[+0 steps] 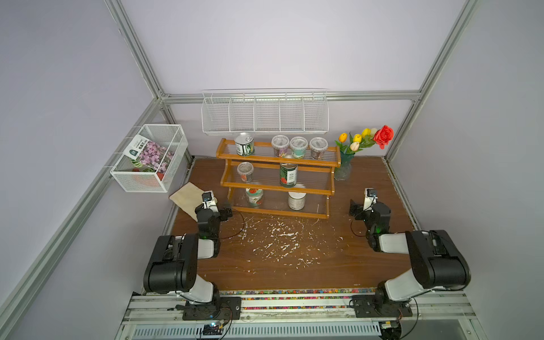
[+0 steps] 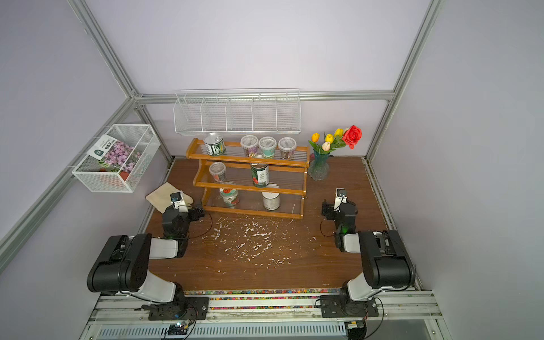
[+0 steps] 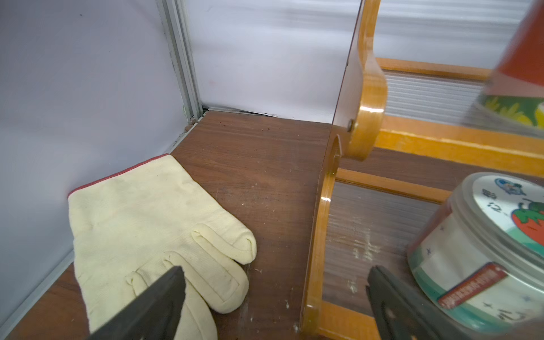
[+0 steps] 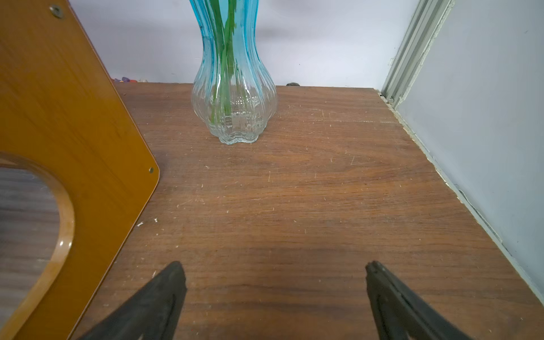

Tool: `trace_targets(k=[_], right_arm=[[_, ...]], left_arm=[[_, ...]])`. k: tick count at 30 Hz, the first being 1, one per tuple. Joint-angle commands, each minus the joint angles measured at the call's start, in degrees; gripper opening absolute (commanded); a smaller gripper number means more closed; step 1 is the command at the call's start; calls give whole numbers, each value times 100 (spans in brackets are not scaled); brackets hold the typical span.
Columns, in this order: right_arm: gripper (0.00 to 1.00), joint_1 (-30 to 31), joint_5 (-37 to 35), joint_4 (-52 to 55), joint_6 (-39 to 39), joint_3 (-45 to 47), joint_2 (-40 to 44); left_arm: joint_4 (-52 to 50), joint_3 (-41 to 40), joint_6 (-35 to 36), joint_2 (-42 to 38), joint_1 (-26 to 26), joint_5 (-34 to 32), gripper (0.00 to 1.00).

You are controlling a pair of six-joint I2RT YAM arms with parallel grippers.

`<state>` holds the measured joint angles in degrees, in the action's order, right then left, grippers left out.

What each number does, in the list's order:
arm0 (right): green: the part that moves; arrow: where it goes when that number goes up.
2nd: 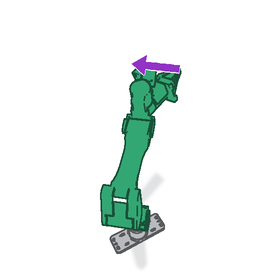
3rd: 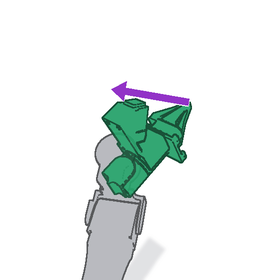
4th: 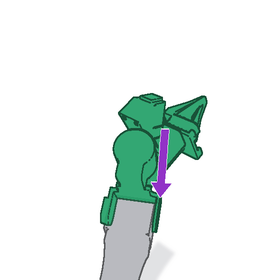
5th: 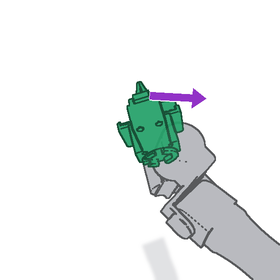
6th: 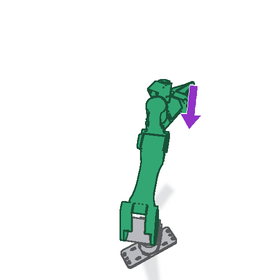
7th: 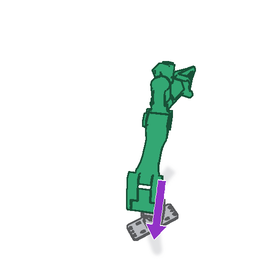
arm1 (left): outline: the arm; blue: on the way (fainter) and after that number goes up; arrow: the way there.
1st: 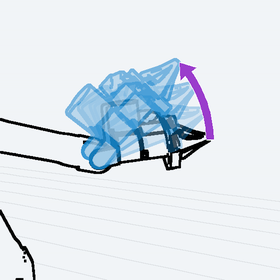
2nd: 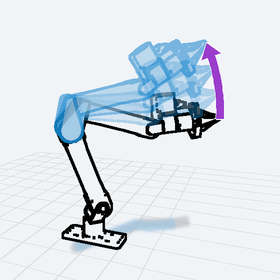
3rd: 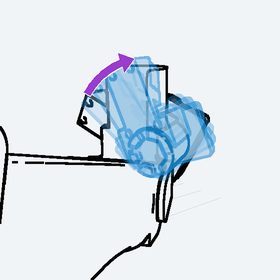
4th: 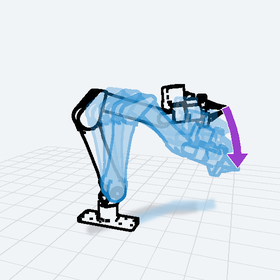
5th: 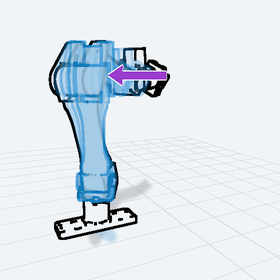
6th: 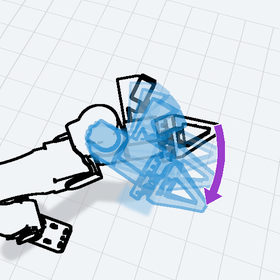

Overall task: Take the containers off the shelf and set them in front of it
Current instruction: 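Pick up a container from the shelf.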

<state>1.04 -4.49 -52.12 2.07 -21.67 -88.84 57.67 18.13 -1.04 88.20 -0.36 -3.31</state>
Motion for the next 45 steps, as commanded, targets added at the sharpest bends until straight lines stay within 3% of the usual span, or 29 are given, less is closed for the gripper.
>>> trace_targets(k=[1, 19, 23, 31, 36, 42, 45], right_arm=[[98, 17, -25, -141, -38, 37, -55], [98, -123, 245, -199, 107, 84, -27], [98, -173, 390, 28, 98, 122, 398], [98, -154, 1068, 2092, 189, -249, 2321], [98, -112, 2162, 4085, 139, -981, 3422], [98, -12, 3693, 6022, -87, -2034, 4025], [98, 299, 3994, 6819, -372, -2566, 4009]], left_arm=[[78, 122, 3, 48, 36, 38, 100], [173, 67, 19, 41, 62, 137, 100], [182, -159, 61, -429, 54, 291, 99], [-2706, 341, 72, -2611, 54, 915, 99], [-4699, 1091, -132, -3684, 54, 1578, 100], [-6750, 2668, 16, -3850, 54, 2608, 99], [-7356, 3487, 178, -3567, 54, 2894, 99]])
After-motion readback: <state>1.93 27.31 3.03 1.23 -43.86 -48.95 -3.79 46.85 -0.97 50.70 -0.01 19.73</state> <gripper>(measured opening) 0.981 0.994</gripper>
